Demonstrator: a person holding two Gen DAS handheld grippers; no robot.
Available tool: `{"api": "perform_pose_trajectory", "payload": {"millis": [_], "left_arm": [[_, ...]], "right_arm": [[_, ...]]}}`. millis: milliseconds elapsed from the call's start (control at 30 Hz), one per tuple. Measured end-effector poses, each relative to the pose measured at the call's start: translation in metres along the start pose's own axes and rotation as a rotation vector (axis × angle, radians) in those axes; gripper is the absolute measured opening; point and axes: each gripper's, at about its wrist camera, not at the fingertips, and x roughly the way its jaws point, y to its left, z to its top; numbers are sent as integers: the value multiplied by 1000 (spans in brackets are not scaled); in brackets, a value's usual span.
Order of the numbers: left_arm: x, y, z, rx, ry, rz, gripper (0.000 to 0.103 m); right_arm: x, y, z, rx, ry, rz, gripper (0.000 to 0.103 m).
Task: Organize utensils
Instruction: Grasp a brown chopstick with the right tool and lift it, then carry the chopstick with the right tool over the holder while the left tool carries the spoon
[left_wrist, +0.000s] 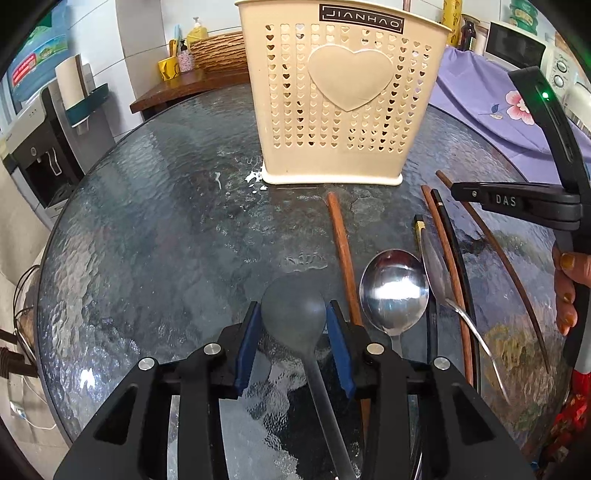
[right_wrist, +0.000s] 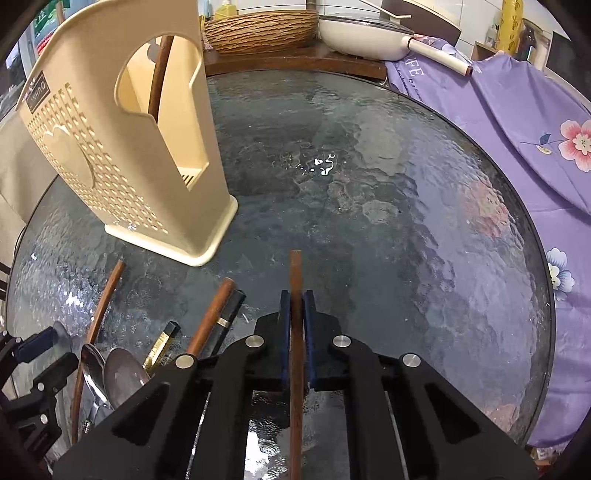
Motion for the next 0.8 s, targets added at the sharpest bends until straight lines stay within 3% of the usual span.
{"api": "perform_pose_trajectory", "payload": {"millis": [400,567,800], "left_arm": [[5,-1,9,7,4,0,35],[5,0,9,2,1,-6,35],[-28,2,15,-2,-117,-53,35]], "right_arm": [[0,0,-2,-5,2,-3,8],[-12,1,-5,-8,-45,-5,8],[-54,4,-9,-25,-172,64,8]]}}
